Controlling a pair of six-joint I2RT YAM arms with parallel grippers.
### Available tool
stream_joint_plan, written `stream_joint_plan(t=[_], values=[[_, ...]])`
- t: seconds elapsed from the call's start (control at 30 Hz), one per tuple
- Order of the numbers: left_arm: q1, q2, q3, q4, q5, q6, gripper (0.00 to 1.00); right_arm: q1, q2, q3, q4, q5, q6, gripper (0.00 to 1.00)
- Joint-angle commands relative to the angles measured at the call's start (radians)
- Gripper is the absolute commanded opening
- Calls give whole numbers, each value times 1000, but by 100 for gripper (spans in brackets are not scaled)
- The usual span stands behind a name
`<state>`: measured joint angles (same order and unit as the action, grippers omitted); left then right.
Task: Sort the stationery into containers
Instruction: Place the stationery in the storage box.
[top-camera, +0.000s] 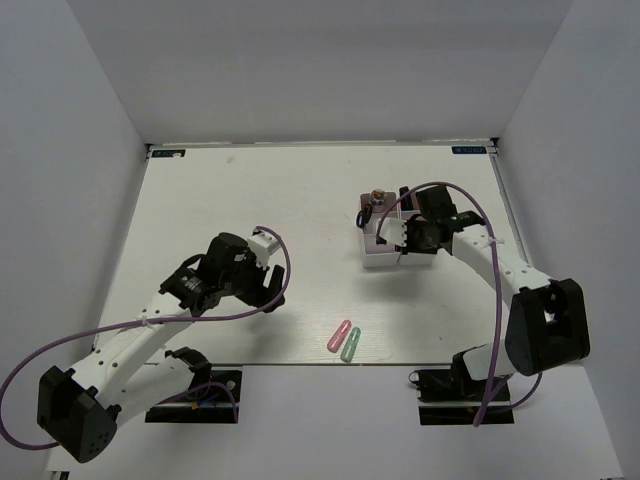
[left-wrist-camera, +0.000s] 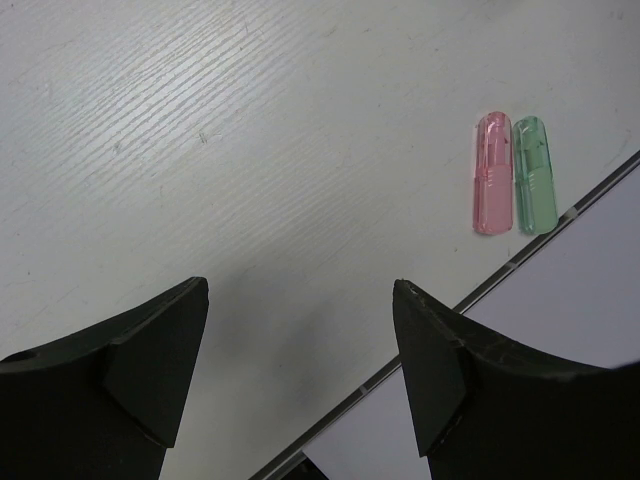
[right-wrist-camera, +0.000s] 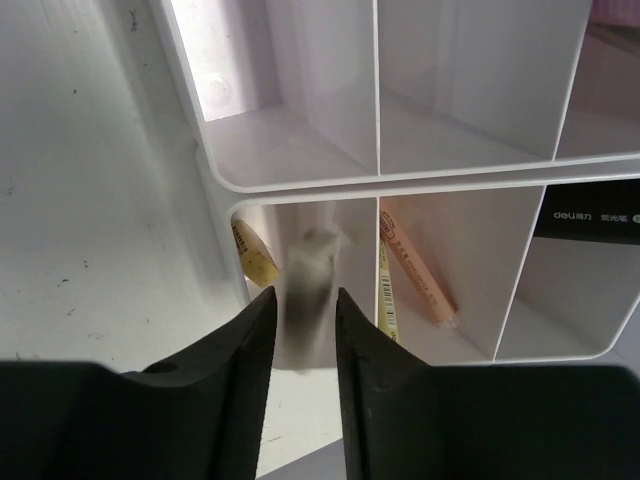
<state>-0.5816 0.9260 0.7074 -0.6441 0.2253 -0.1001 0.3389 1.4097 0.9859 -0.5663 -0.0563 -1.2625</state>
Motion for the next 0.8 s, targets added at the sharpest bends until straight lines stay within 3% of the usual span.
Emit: stream_joint_plan(t=[0.0, 0.13, 0.27, 0.3, 0.33, 0.37, 0.4, 0.43, 0.5, 0.53, 0.57, 0.6, 0.63, 0.67, 0.7, 0.73, 0.77], values=[[5, -4, 9, 0, 11, 13, 85, -12, 5, 16, 5, -23, -69, 35], [2, 2, 10, 0, 11, 13, 85, -20, 6, 14, 9, -28, -66, 45], [5, 1, 12, 1, 14, 13, 85, -28, -6, 11, 13, -33, -58, 46], [5, 5, 9, 1, 29, 14, 80, -25, -15, 19, 3, -43, -48, 32], [5, 4, 9, 4, 40, 16, 75, -28, -21, 29, -3, -50, -34, 11], [5, 11, 7, 7, 89, 14, 65, -29, -40, 49, -9, -72, -11, 0], [5, 14, 7, 27, 112, 10, 48, -29, -51, 77, -15, -103, 111, 0], [5, 20, 6, 32, 124, 4, 16, -32, -73, 88, -17, -118, 177, 0], [3, 54, 13, 43, 202, -19, 6, -31, -116, 112, 25, -109, 518, 0], [-7, 66, 24, 52, 218, -27, 8, -34, -129, 117, 14, -156, 669, 18], [-21, 117, 32, 50, 230, -41, 13, -38, -156, 120, 3, -183, 736, 51], [-38, 137, 59, 44, 224, -49, 20, -37, -163, 108, 2, -203, 796, 79], [-126, 158, 96, 20, 174, -55, 43, -40, -169, 96, -30, -337, 880, 90], [-162, 224, 134, -8, 136, -61, 54, -40, -170, 89, -44, -379, 905, 90], [-244, 247, 157, -21, -17, -67, 65, -37, -176, 73, -47, -433, 987, 80], [-326, 270, 177, -47, -79, -85, 74, -40, -178, 53, -47, -454, 1011, 8], [-357, 351, 246, -80, -133, -98, 80, -40, -179, 45, -28, -456, 1038, 0]])
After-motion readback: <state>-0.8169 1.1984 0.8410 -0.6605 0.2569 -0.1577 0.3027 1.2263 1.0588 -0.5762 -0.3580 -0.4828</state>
